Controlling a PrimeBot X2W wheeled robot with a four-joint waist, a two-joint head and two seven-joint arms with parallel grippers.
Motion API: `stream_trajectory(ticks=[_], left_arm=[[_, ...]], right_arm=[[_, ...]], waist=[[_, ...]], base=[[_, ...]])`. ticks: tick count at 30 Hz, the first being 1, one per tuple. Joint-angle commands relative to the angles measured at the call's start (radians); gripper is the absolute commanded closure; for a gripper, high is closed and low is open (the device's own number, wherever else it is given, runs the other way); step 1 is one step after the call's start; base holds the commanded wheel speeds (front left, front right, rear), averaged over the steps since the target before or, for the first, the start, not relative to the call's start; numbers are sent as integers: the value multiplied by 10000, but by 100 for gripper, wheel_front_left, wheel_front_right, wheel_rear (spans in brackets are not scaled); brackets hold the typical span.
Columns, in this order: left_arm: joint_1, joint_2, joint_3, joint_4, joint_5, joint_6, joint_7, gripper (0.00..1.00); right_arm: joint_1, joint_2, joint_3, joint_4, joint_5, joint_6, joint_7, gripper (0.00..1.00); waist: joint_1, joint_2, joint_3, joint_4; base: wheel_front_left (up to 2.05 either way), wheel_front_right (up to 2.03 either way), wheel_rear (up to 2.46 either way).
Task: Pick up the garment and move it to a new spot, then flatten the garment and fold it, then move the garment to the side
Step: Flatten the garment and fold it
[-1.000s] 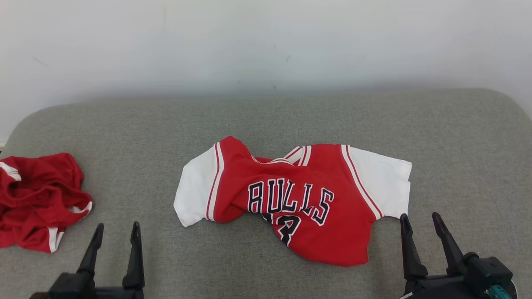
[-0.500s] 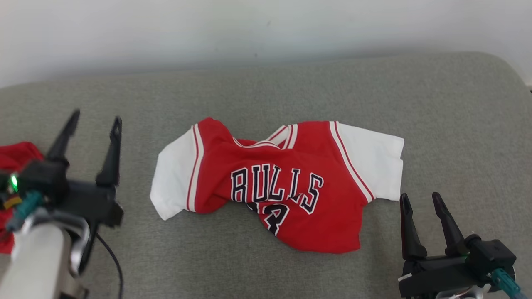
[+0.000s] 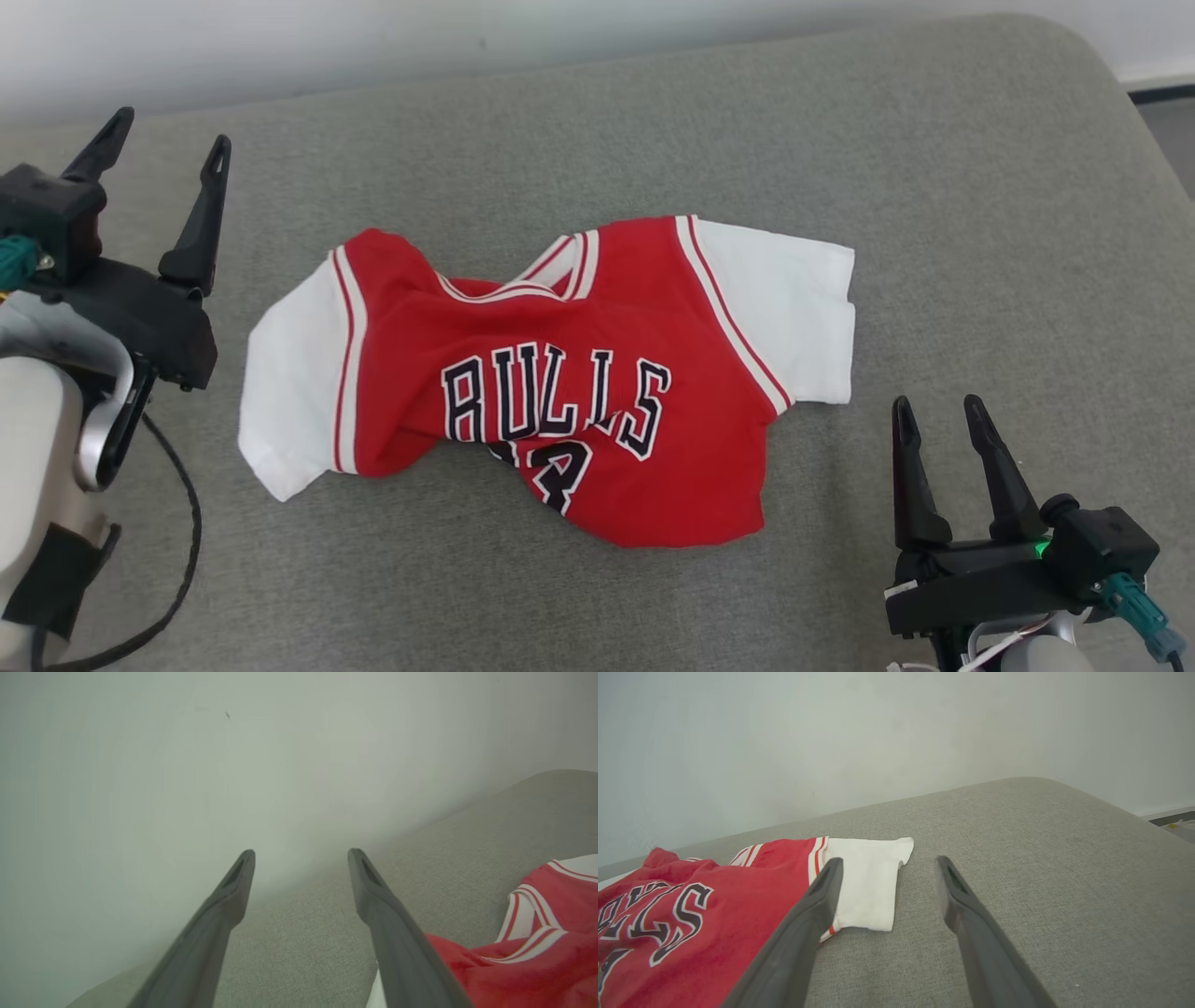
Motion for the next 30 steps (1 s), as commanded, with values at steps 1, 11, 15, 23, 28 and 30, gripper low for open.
stream_trajectory(ticks=[1,11,15,23,28,30], left_arm=[[-195,89,-179,182,-220,29,131,0],[-537,501,-1477,1476,-1122,28,664,0],[-604,567,-2077,1837,-1706,28,917,0],[-682,730,-3238,2336,-2844,30,2027,0],[-662,761,-3878,2503,-3603,20,2961,30],[-661,741,-3948,2468,-3784,20,3016,88]], right_arm=[[-115,21,-4,-21,46,-22,-4,0],[-314,38,18,1,101,-22,-4,0],[-362,37,25,9,146,-22,-4,0],[-426,39,20,26,124,-22,-4,0],[-480,37,40,57,71,-23,-4,0],[-483,38,26,54,59,-23,-4,0]], waist=[[-1,-2,328,-288],[-1,-2,663,-536],[-1,-2,741,-574],[-1,-2,831,-614],[-1,-2,824,-684],[-1,-2,812,-686]], base=[[0,0,0],[0,0,0],[0,0,0],[0,0,0],[0,0,0],[0,0,0]])
